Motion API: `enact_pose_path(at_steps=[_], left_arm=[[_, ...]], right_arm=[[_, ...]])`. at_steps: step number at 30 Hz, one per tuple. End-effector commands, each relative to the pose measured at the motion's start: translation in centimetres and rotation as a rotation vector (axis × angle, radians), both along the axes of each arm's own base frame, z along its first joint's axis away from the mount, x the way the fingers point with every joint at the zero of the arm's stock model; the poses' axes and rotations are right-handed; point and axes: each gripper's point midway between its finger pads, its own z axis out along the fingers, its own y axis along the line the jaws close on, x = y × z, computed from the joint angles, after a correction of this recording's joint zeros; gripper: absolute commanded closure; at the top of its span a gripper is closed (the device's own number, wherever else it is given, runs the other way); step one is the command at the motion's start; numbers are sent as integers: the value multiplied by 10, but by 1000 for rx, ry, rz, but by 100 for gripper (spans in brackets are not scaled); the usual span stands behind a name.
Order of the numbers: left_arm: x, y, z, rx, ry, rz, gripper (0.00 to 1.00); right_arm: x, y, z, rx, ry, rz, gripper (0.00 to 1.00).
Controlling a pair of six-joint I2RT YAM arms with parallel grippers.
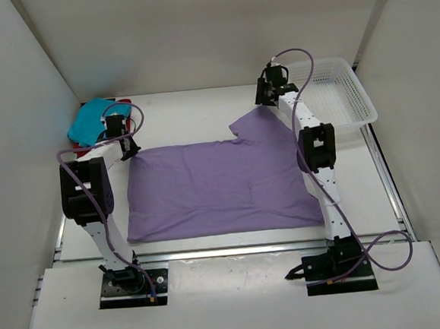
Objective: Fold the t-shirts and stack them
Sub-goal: Grap the side of the flattened tshirt furthest away from the robot with both arms
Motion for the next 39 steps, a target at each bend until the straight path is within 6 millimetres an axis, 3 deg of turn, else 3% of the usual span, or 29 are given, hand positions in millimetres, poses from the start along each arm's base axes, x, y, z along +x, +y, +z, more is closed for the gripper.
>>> enact_pose_path(at_steps=[1, 4, 5, 7, 11, 13, 15, 16, 18, 20, 25, 26, 28, 29, 30, 31, 32, 33, 34, 35, 36, 38, 39], left_arm=[[7, 4, 30, 6, -85, 16, 100], [7, 5, 28, -5, -79, 21, 100], [6, 4, 28, -7, -84, 19, 100], [6, 5, 26, -6, -78, 24, 100], [2, 6, 27, 7, -80, 20, 100], [4, 5, 33, 9, -94, 17, 100], [6, 4, 40, 4, -108, 15, 100], [4, 8, 38, 3, -99, 22, 100], [5, 3, 42, -13, -111, 20, 100], [5, 2, 49, -27, -126, 16, 100], [-2, 0, 55, -46, -134, 14, 100], [0, -1, 63, -52, -156, 8, 100], [-5, -4, 64, -72, -159, 8, 100], [-6, -8, 66, -84, -163, 0, 100], [-9, -6, 64, -92, -152, 0, 100], [-8, -13, 69, -93, -166, -10, 100], [-10, -14, 65, -96, -154, -11, 100], [-10, -17, 66, -97, -161, -19, 100], [-12, -21, 66, -98, -158, -26, 100], [-12, -24, 66, -95, -156, -31, 100], [-15, -26, 66, -102, -156, -34, 100], [-15, -27, 67, -105, -163, -33, 100], [-14, -28, 67, -109, -158, -37, 100]], right_arm=[[-24, -11, -2, 10, 122, 12, 55], [-33, -10, -15, 55, 168, 37, 51], [-32, -6, -9, 67, 164, 51, 52], [-32, -4, -19, 91, 189, 56, 61], [-29, 5, -14, 125, 178, 74, 89], [-22, 7, 3, 109, 127, 71, 100], [-19, 9, 20, 121, 98, 80, 100], [-18, 6, 39, 129, 73, 82, 100], [-24, 9, 72, 154, 48, 111, 100], [-34, 9, 93, 166, 50, 140, 100], [-76, 0, 138, 105, 105, 136, 100], [-81, -5, 134, 105, 130, 133, 100], [-100, -4, 150, 93, 152, 136, 100], [-108, -10, 138, 67, 199, 116, 100], [-115, -9, 150, 55, 185, 126, 100], [-128, -5, 149, 37, 209, 132, 100], [-138, -2, 131, 11, 254, 136, 100], [-149, -5, 147, 4, 226, 136, 100], [-166, -1, 147, 11, 205, 149, 100], [-181, -2, 105, 36, 244, 153, 100], [-194, -5, 134, 71, 158, 149, 100], [-225, -20, 108, 117, 156, 130, 100], [-233, -23, 118, 113, 135, 127, 100]])
